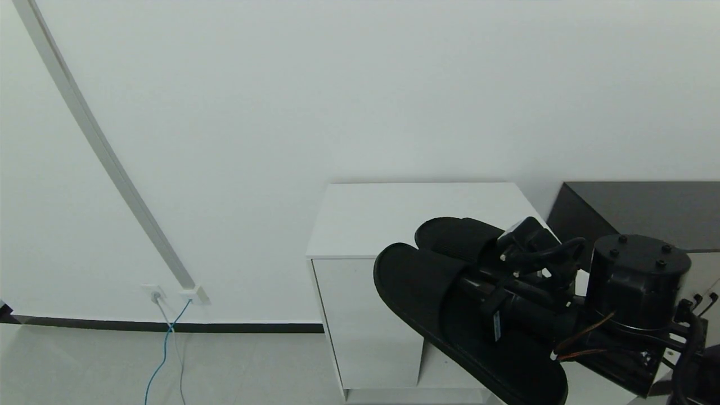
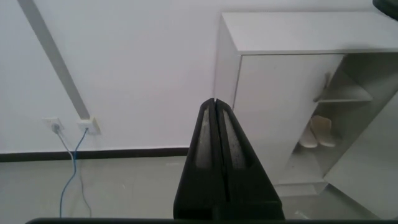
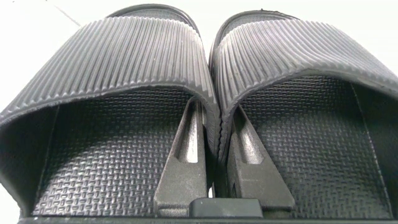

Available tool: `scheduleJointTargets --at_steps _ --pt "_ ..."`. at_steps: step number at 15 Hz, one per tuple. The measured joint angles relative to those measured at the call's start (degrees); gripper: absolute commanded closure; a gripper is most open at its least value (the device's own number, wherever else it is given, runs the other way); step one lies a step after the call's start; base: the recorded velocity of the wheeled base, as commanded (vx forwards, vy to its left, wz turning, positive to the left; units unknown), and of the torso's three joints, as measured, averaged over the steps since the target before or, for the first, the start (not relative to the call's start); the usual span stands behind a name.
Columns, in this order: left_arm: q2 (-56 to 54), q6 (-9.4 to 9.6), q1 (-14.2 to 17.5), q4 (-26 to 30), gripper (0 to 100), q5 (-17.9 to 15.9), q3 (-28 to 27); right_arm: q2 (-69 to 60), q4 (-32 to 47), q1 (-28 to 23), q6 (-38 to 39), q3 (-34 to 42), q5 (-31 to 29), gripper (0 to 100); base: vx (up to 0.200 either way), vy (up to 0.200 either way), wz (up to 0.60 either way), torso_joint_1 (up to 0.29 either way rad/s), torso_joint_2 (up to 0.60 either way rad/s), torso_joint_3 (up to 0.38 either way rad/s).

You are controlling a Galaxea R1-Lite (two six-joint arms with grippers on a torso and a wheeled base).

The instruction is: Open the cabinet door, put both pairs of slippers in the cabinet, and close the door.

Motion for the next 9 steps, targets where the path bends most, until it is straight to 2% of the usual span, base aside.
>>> scheduleJointTargets --at_steps 7,9 --pt "0.0 0.00 0.0 0.0 100 -0.1 0.0 0.0 0.1 -0.1 0.0 0.0 0.0 100 0.000 -0.200 0.00 0.002 0.00 0.003" --pt "0.0 0.00 0.0 -0.1 100 -0.1 0.0 0.1 0.0 -0.2 0.1 0.0 0.0 100 0.000 0.000 0.00 0.000 0.00 0.000"
